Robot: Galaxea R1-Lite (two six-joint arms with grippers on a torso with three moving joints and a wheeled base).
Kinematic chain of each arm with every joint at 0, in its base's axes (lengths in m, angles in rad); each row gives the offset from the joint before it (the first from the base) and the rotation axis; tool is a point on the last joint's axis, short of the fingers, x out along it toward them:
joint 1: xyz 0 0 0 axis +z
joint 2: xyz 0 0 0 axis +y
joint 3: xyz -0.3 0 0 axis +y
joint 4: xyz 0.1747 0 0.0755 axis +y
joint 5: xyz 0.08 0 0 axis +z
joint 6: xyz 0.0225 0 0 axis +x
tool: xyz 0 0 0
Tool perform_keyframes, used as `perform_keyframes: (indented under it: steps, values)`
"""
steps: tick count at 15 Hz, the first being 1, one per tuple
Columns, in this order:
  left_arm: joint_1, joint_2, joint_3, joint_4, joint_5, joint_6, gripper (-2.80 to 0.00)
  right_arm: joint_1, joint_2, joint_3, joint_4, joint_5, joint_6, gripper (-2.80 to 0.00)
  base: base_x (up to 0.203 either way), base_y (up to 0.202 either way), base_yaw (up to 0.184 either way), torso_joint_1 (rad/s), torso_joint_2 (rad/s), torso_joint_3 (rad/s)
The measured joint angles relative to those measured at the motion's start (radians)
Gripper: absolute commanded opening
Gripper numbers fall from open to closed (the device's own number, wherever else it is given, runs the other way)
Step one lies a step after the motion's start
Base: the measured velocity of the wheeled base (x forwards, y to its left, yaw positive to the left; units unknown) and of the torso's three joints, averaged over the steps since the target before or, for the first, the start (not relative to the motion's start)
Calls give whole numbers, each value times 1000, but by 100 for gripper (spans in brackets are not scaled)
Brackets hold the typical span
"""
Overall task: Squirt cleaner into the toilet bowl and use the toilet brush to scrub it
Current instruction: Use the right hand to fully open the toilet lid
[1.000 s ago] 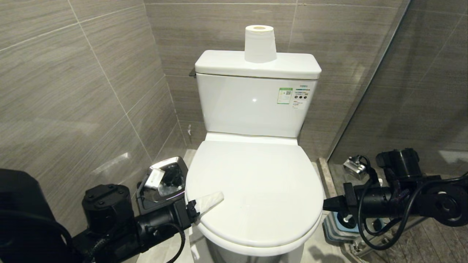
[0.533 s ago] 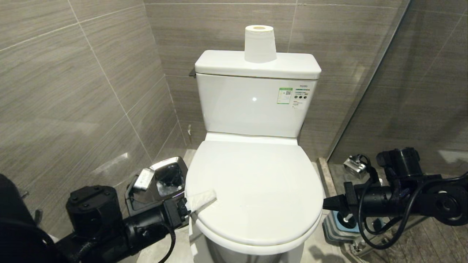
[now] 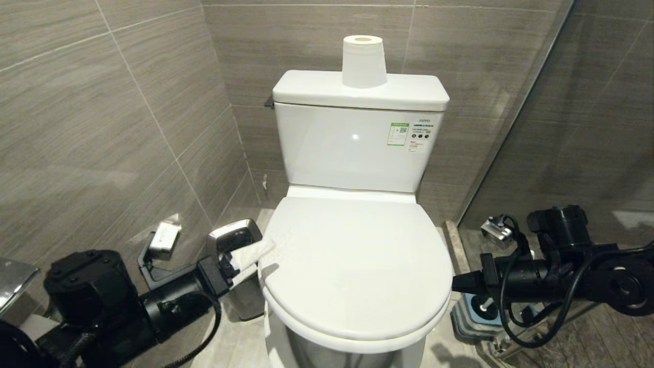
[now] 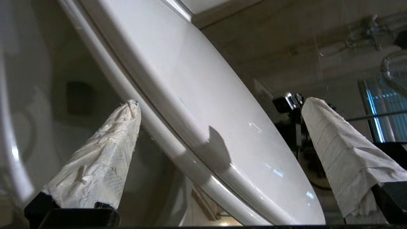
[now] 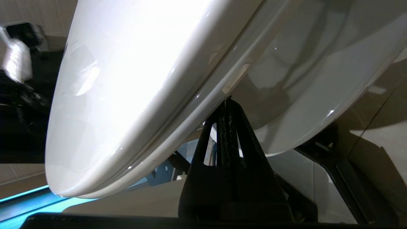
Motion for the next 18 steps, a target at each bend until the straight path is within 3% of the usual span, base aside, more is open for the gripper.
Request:
perform_keyframes:
  steps: [4, 7, 12, 18]
  values:
    - [106, -29, 6, 5, 0, 18, 0, 0, -6, 6, -2, -2, 0, -280, 0, 0, 0, 0, 0, 0]
    - [158, -42, 3, 5, -1, 90, 0, 0, -7, 18, -30, -2, 1, -280, 0, 0, 0, 0, 0, 0]
    - [166, -82, 1, 5, 0, 300, 0, 0, -9, 20, -31, -5, 1, -280, 0, 0, 0, 0, 0, 0]
    - [194, -154, -9, 5, 19, 481, 0, 0, -10, 20, -35, -5, 1, -280, 0, 0, 0, 0, 0, 0]
